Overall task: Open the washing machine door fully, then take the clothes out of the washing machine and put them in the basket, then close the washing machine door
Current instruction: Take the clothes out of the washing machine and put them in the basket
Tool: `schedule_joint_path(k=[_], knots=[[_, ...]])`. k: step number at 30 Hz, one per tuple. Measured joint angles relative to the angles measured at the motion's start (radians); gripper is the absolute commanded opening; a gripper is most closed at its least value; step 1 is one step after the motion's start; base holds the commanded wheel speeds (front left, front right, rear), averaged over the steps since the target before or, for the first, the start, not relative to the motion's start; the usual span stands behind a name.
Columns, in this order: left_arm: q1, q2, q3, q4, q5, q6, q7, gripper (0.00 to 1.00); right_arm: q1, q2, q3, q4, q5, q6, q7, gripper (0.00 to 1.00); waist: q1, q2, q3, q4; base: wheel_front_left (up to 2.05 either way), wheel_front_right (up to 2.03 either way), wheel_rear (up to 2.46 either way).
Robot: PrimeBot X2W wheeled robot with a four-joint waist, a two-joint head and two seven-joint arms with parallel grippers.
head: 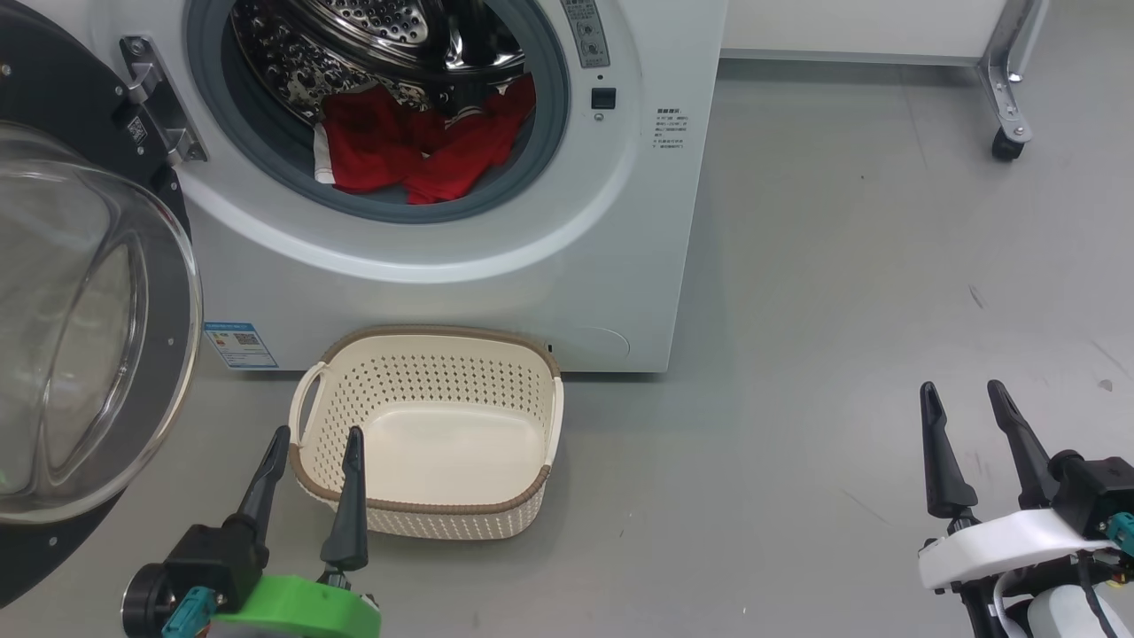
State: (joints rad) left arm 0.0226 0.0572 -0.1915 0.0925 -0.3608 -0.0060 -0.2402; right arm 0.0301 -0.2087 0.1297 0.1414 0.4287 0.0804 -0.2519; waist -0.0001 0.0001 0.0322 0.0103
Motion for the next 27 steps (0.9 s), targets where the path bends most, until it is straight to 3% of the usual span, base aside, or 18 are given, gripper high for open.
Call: schedule_joint_path(k=[27], knots=[[0.000,0.014,0.001,-0.003,0.036,0.002,-0.007,1.00,0.001,0.008,-0.001,0.011,-0.003,0.006,0.000,1.00,0.0000,0.0000,-0.010,0.008,0.90,-0.90,0.00]])
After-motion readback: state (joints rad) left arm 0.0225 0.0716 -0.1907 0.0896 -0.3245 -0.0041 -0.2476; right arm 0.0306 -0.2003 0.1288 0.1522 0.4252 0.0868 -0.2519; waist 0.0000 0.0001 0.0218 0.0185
